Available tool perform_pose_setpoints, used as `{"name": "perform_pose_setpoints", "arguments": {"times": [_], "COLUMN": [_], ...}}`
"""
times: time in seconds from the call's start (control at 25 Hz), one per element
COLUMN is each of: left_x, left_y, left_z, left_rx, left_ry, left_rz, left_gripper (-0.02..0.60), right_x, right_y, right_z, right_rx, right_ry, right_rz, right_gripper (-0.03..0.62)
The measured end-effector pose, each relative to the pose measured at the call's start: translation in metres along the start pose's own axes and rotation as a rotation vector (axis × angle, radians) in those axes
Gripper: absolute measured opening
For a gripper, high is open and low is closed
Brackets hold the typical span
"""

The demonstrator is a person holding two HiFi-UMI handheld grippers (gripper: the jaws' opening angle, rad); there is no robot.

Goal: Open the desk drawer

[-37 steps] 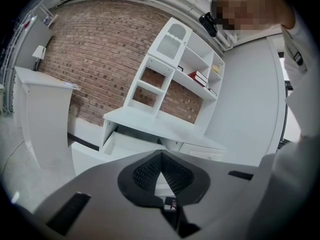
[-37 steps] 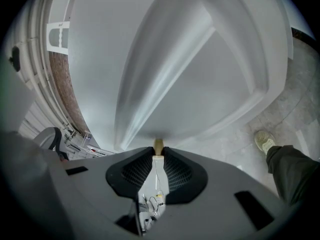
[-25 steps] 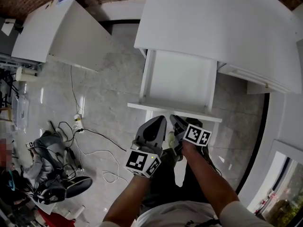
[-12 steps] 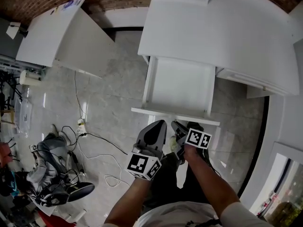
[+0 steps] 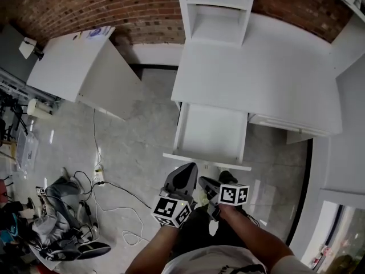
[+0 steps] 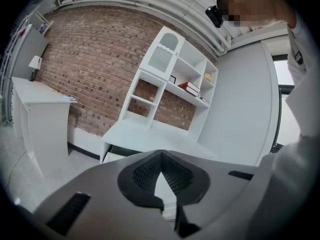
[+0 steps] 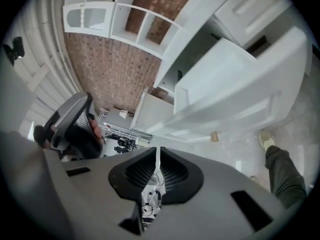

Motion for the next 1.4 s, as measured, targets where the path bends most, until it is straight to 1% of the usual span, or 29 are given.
{"name": "perform_pose_setpoints", "arguments": {"times": [0.12,0.24,0.36,0.56,0.76,0.88,1.08,1.2,1.4], "left_x": [0.002,0.004,0.009,0.026,0.042,0.053,0.063,0.067,0.071], "left_y": [-0.026,-0.049,-0.075,-0.114,-0.145,-0.164,-0.185,-0.192,-0.196], "left_z": [-0.004,-0.014,-0.028,-0.040,-0.049,-0.053,-0.052,-0.049,-0.044], "left_rx": [0.016,0.036,0.050,0.069,0.061,0.075,0.115,0.130,0.143], "left_ry": [0.001,0.003,0.007,0.041,0.060,0.081,0.091,0.091,0.089], "left_rz": [0.003,0.009,0.004,0.016,0.021,0.042,0.063,0.075,0.082], "left_gripper": [0.012,0.012,0.012,0.011,0.011,0.011,0.012,0.011,0.011], "right_x": [-0.040,-0.076,-0.115,-0.179,-0.229,-0.250,-0.274,-0.281,-0.282], "right_y": [-0.017,-0.033,-0.046,-0.074,-0.097,-0.108,-0.121,-0.125,-0.128], "right_z": [-0.013,-0.025,-0.041,-0.069,-0.095,-0.108,-0.123,-0.130,-0.136], "right_rx": [0.008,0.043,0.082,0.162,0.249,0.285,0.328,0.341,0.347], "right_ry": [-0.033,-0.055,-0.059,-0.070,-0.046,-0.038,-0.045,-0.042,-0.028], "right_rz": [-0.075,-0.156,-0.258,-0.451,-0.616,-0.682,-0.750,-0.785,-0.812], "right_gripper": [0.034,0.031,0.029,0.026,0.021,0.020,0.018,0.018,0.018]}}
Point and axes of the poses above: the fingertips, and each gripper's own axes: z forward along the fingers, x to its right, y out of its underside, the point moved 6 cm from there along -z, backward along the fingers, and after that the axes turned 3 degrees about z, right-handed, at the moved point
